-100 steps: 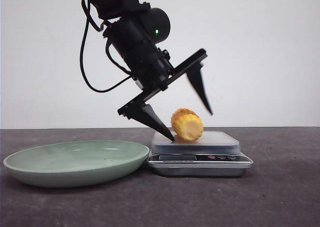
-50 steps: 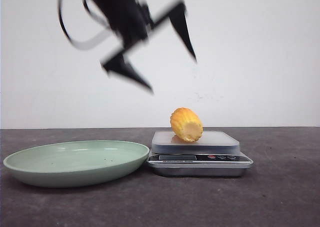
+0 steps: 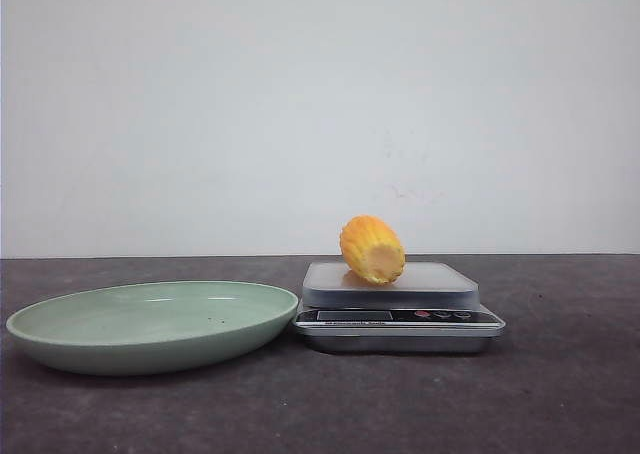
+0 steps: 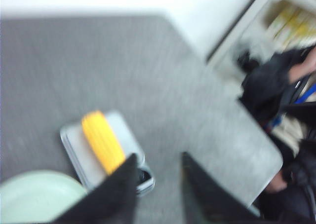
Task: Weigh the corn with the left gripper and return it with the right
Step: 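Lower the right gripper onto the corn on the scale and grasp it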
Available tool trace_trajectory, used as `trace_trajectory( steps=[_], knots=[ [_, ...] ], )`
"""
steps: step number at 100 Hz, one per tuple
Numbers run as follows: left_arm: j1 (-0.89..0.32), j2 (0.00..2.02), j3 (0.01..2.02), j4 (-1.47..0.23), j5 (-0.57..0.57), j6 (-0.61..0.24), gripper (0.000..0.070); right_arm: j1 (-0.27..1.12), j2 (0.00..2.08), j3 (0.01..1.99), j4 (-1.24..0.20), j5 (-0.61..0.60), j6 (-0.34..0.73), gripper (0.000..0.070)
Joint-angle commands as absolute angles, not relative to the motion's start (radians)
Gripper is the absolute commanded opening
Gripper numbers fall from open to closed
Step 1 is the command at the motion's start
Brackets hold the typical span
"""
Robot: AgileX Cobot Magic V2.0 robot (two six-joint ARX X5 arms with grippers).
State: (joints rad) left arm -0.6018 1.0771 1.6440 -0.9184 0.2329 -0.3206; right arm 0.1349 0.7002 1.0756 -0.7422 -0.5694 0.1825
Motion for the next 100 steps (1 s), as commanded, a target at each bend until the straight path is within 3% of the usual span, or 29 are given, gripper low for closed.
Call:
trace_trajectory(
  steps=[1,18,41,55,100],
  knots=[
    [-0.610,1.021,1.665,-0.937,0.223,-0.285,0.0015,0.162,0.747,1.081,-0.686,-0.579,0.240,0.0585],
    [-0.610,0.860,1.665,-1.061,0.146,-0.258,0.0015,0.279,0.876,1.081,-0.542,-0.518,0.289,0.0559],
    [-0.610,0.714,1.665,-1.266,0.055,-0.247,0.0015,0.496,1.109,1.082,-0.377,-0.182,0.312,0.0561],
    [-0.610,0.661,1.665,-1.347,0.029,-0.252,0.0015,0.546,1.275,1.082,-0.326,-0.059,0.381,0.0561],
    [-0.610,0.616,1.665,-1.443,0.029,-0.249,0.0015,0.587,1.659,1.089,-0.319,-0.064,0.499,0.0559]
  ],
)
